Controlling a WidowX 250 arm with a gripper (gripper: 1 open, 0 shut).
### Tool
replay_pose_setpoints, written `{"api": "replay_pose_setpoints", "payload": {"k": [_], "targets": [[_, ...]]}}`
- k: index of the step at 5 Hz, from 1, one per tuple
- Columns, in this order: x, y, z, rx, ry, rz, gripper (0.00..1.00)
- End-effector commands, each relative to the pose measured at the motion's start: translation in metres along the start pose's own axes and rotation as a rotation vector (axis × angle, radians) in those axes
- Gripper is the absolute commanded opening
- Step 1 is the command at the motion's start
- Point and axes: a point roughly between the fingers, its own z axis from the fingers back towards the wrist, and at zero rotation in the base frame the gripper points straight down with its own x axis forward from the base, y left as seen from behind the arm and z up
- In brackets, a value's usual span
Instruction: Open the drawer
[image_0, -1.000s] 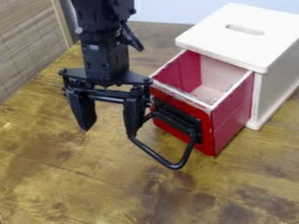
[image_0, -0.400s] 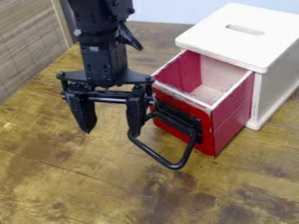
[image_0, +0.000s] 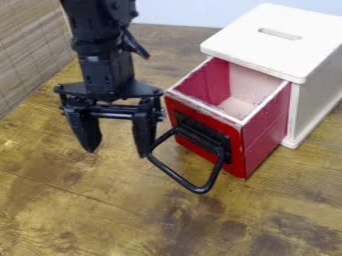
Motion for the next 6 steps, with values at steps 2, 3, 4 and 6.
{"api": "replay_pose_setpoints", "payload": {"k": [2, 3, 4, 6], "targets": [[0.001, 0.007, 0.015, 0.021, -0.067, -0.118, 1.00], [-0.002, -0.001, 0.024, 0.031, -0.060, -0.140, 1.00], [-0.002, -0.009, 0.031, 0.037, -0.062, -0.161, 1.00], [-0.010, -0.019, 0.028, 0.041, -0.063, -0.133, 1.00]]}}
